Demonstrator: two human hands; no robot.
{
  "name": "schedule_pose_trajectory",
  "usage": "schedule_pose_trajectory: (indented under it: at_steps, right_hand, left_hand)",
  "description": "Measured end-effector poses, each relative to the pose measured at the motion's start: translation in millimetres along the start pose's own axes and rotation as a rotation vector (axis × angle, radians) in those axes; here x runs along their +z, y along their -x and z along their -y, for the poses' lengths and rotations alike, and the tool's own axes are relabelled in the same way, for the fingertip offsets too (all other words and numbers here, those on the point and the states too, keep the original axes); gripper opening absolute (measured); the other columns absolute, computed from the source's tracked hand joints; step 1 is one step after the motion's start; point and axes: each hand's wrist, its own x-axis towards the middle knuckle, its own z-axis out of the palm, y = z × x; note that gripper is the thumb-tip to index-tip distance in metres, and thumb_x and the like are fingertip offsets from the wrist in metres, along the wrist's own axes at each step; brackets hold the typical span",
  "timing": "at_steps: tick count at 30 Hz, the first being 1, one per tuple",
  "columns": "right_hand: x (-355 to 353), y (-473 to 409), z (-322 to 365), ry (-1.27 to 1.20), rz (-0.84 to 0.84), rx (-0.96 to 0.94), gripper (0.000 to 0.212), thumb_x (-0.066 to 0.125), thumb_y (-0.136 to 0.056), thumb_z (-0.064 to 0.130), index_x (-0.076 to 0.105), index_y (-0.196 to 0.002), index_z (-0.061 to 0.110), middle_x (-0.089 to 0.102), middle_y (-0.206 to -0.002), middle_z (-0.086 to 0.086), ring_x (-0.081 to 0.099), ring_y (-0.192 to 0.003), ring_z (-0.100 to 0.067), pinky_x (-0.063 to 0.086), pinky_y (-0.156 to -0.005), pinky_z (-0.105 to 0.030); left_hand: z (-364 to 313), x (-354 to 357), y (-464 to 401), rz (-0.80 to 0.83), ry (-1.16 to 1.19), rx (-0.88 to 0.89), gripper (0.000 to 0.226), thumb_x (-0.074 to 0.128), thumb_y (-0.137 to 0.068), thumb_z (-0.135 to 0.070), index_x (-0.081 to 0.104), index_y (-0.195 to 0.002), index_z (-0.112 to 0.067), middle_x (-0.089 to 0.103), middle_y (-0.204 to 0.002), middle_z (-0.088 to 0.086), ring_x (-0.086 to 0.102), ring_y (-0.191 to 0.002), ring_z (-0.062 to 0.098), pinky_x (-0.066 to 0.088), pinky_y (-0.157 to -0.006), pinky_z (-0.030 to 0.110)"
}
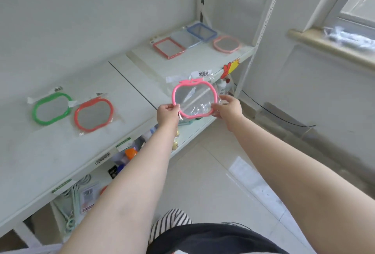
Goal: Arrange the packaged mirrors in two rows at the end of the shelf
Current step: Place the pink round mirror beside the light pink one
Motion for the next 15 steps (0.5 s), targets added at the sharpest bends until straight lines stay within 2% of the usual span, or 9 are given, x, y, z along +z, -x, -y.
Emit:
schedule_pose_trajectory:
  at_steps: [2, 4, 6, 8, 11, 13, 15]
  right_hand:
    - [-12, -8, 2, -0.079, -0.049, 0.045, 0.046, 0.07, -0.082, 0.006, 0.055, -0.125, 0.008, 0.067, -0.103, -0.014, 0.072, -0.08, -0.027, 0.059, -0.083, -0.035]
    - [-20, -15, 4, -0.148, -0.076, 0.08, 0.029, 0.07, -0.082, 0.008, 0.061, -0.109, 0.001, 0.069, -0.091, -0.013, 0.072, -0.079, -0.027, 0.058, -0.084, -0.036]
    - [-24, -26, 5, -0.167, -0.092, 0.124, 0.024, 0.071, -0.082, 0.013, 0.065, -0.099, -0.002, 0.072, -0.091, -0.017, 0.073, -0.068, -0.02, 0.059, -0.074, -0.035]
    - [-25, -37, 8, -0.244, -0.078, 0.161, 0.031, 0.071, -0.083, 0.011, 0.062, -0.11, -0.002, 0.07, -0.088, -0.015, 0.07, -0.055, -0.016, 0.058, -0.055, -0.025]
    - [-24, -64, 16, -0.313, -0.076, 0.177, 0.051, 0.069, -0.083, 0.003, 0.05, -0.129, -0.005, 0.067, -0.1, -0.02, 0.072, -0.058, -0.022, 0.059, -0.054, -0.025]
    - [-25, -79, 22, -0.292, -0.078, 0.165, 0.041, 0.067, -0.084, 0.0, 0.054, -0.123, -0.006, 0.068, -0.097, -0.02, 0.072, -0.064, -0.025, 0.061, -0.059, -0.029]
    - [-24, -97, 30, -0.267, -0.092, 0.164, 0.029, 0.066, -0.085, -0.001, 0.058, -0.113, -0.004, 0.067, -0.088, -0.018, 0.07, -0.067, -0.025, 0.062, -0.061, -0.03]
  left_hand:
    - [-6, 17, -2, 0.017, 0.029, 0.0, 0.014, 0.063, -0.088, -0.016, 0.067, -0.096, -0.004, 0.063, -0.073, 0.003, 0.055, -0.067, 0.019, 0.047, -0.071, 0.028]
    - [-14, 30, -2, 0.035, 0.048, -0.003, 0.014, 0.063, -0.088, -0.015, 0.067, -0.097, -0.005, 0.064, -0.075, 0.003, 0.056, -0.067, 0.017, 0.047, -0.071, 0.028]
    - [-21, 43, -8, 0.041, 0.058, -0.009, 0.009, 0.064, -0.088, -0.015, 0.065, -0.094, -0.007, 0.066, -0.084, 0.006, 0.06, -0.073, 0.018, 0.049, -0.073, 0.028]
    - [-25, 54, -16, 0.047, 0.048, -0.019, 0.008, 0.064, -0.089, -0.015, 0.065, -0.093, -0.009, 0.067, -0.087, 0.007, 0.062, -0.076, 0.02, 0.051, -0.073, 0.029]
    - [-30, 70, -38, 0.076, 0.038, -0.046, 0.012, 0.066, -0.088, -0.016, 0.066, -0.096, -0.007, 0.069, -0.09, 0.008, 0.063, -0.075, 0.02, 0.054, -0.074, 0.03]
    - [-35, 80, -55, 0.119, 0.056, -0.096, 0.01, 0.066, -0.088, -0.014, 0.064, -0.096, -0.008, 0.069, -0.09, 0.008, 0.066, -0.079, 0.021, 0.056, -0.075, 0.03]
    - [-43, 90, -75, 0.181, 0.089, -0.157, 0.011, 0.064, -0.088, -0.01, 0.062, -0.099, -0.007, 0.066, -0.086, 0.008, 0.064, -0.075, 0.019, 0.055, -0.065, 0.027]
